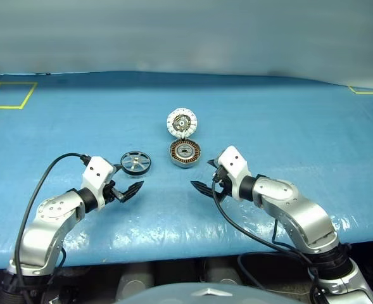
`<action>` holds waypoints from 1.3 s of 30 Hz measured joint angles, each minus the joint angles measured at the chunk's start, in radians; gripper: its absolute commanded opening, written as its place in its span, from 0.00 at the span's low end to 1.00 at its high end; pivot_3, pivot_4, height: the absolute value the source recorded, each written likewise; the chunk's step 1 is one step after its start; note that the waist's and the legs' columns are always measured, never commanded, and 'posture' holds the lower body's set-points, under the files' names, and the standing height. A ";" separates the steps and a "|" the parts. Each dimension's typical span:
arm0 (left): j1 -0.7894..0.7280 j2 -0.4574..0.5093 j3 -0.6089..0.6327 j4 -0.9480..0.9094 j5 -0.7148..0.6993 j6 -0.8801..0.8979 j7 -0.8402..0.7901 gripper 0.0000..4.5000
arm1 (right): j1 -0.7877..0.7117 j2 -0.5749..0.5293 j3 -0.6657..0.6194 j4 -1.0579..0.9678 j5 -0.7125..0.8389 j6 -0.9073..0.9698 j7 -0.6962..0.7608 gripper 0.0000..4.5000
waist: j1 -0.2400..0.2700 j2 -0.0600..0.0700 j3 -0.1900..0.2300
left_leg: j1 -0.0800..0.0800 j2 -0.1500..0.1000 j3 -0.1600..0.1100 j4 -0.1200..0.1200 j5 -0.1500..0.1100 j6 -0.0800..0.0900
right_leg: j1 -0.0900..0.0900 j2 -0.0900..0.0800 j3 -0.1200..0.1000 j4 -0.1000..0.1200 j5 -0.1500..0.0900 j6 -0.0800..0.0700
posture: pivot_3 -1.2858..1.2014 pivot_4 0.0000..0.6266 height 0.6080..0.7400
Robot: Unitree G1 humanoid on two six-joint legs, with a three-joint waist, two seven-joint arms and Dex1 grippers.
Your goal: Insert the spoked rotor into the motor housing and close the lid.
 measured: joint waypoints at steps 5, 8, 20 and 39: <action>-0.002 0.000 0.000 0.000 0.000 0.000 -0.002 1.00 | 0.000 -0.001 0.000 0.000 -0.007 0.005 0.002 1.00 | 0.000 0.000 0.000 | 0.000 0.000 0.000 0.000 0.000 0.000 | 0.000 0.000 0.000 0.000 0.000 0.000 | 0.52 0.24 1.00; -0.004 0.000 0.000 0.000 0.001 0.000 -0.005 1.00 | 0.000 -0.001 0.000 0.000 -0.009 0.010 0.003 1.00 | 0.000 0.000 0.000 | 0.000 0.000 0.000 0.000 0.000 0.000 | 0.000 0.000 0.000 0.000 0.000 0.000 | 0.52 0.24 1.00; -0.004 0.000 -0.002 0.000 0.001 -0.002 -0.012 1.00 | -0.009 -0.002 0.000 0.000 -0.009 0.032 0.015 1.00 | 0.000 0.000 0.000 | 0.000 0.000 0.000 0.000 0.000 0.000 | 0.000 0.000 0.000 0.000 0.000 0.000 | 0.52 0.24 1.00; 0.057 -0.019 -0.080 -0.016 0.021 -0.060 -0.021 1.00 | -0.635 -0.047 0.400 0.396 -0.212 -0.023 0.323 1.00 | -0.006 0.002 0.002 | 0.000 0.000 0.001 0.001 0.000 0.000 | -0.001 0.000 -0.001 0.000 0.001 -0.001 | 0.52 0.24 1.00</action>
